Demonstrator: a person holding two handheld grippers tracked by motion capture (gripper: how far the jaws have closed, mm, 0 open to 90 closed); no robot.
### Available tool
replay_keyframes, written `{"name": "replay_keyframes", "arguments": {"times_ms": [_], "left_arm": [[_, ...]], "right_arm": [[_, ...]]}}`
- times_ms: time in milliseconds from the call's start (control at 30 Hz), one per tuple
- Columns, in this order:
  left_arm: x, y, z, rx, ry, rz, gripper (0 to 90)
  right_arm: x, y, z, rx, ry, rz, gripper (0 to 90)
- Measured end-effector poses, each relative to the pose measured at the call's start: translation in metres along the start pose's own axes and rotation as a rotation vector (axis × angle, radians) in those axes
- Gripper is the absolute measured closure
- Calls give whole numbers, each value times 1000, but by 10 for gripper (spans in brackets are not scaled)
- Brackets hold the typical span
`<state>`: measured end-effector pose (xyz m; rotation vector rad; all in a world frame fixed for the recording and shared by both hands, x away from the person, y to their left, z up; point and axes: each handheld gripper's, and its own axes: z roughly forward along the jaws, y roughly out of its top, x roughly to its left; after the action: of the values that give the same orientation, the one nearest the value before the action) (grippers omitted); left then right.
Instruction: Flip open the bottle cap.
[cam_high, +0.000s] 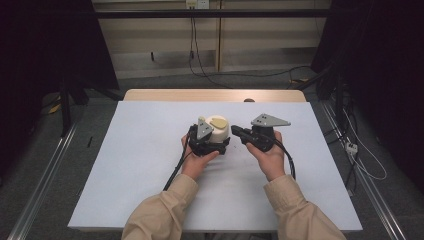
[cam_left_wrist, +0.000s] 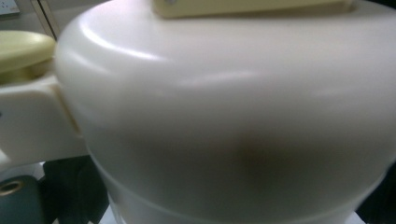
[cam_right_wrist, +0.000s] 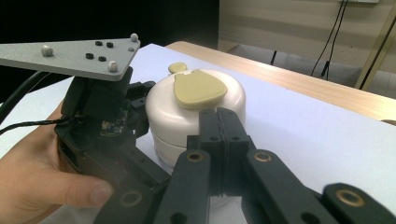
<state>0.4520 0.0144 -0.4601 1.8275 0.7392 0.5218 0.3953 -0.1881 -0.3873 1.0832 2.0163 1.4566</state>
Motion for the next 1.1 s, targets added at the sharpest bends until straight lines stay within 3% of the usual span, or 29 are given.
{"name": "replay_keyframes", "arguments": {"times_ms": [1100], "left_arm": [[-1, 0, 0, 2, 1, 4, 48]], "right_arm": [[3, 4, 19, 51, -6, -57, 894]]}}
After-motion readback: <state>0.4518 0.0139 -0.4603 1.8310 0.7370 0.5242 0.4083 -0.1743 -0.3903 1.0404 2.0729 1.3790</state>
